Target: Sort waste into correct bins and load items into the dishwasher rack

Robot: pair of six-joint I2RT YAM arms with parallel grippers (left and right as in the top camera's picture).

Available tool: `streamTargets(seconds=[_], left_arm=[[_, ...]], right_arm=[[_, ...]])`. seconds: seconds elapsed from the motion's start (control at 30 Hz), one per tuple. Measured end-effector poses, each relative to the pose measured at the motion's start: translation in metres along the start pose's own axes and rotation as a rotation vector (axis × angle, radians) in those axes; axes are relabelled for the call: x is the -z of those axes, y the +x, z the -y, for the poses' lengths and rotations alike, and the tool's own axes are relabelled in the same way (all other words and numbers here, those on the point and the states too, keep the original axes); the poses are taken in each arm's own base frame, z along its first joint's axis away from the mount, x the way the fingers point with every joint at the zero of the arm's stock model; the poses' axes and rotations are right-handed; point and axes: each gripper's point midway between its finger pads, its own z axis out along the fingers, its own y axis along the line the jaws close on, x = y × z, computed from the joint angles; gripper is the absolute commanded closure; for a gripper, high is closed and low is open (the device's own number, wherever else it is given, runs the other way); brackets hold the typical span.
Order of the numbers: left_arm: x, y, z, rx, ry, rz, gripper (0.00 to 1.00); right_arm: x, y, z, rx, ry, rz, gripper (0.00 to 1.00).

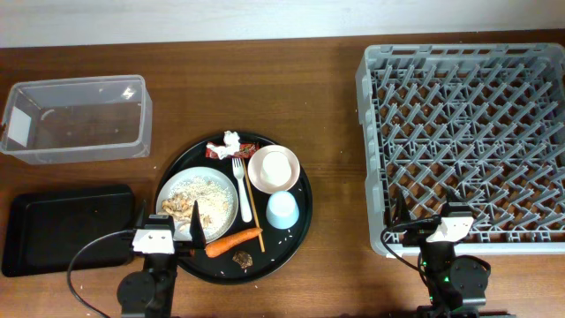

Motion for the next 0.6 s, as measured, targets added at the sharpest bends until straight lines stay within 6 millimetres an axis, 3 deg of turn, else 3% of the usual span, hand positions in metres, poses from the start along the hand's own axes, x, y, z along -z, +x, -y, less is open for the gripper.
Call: streamTargets(seconds=[0.13,0.2,0.23,0.33,0.4,0.43,0.5,0.6], left_arm=[[0.000,0.000,0.000,0.000,0.000,0.000,0.01],[0.000,0.000,0.000,0.000,0.000,0.000,0.01],[0.000,0.000,0.000,0.000,0.000,0.000,0.01],[0.000,0.000,0.000,0.000,0.000,0.000,0.01],[0.000,0.000,0.000,0.000,-0.001,0.001,0.01],[0.000,0.000,0.000,0.000,-0.002,0.000,0.01],[0.000,0.000,-0.001,0.000,-0.004,0.001,0.01],[0.000,0.000,-0.001,0.000,-0.004,0.001,0.01]], right_arm=[[0.000,-0.001,-0.004,0.000,-0.020,0.002,0.01],[0.003,-0.009,-0.029,0.004,-0.169,0.036,0.01],[0.010,-0.017,-0.057,0.012,-0.335,0.064,0.01],[0.041,-0.028,-0.110,0.052,-0.689,0.120,0.01],[0.075,-0.050,-0.138,0.126,-0.916,0.243,0.01],[0.105,-0.067,-0.153,0.214,-1.058,0.356,0.01],[0.135,-0.074,-0.164,0.297,-1.190,0.439,0.01],[0.141,-0.079,-0.165,0.234,-1.220,0.412,0.01]])
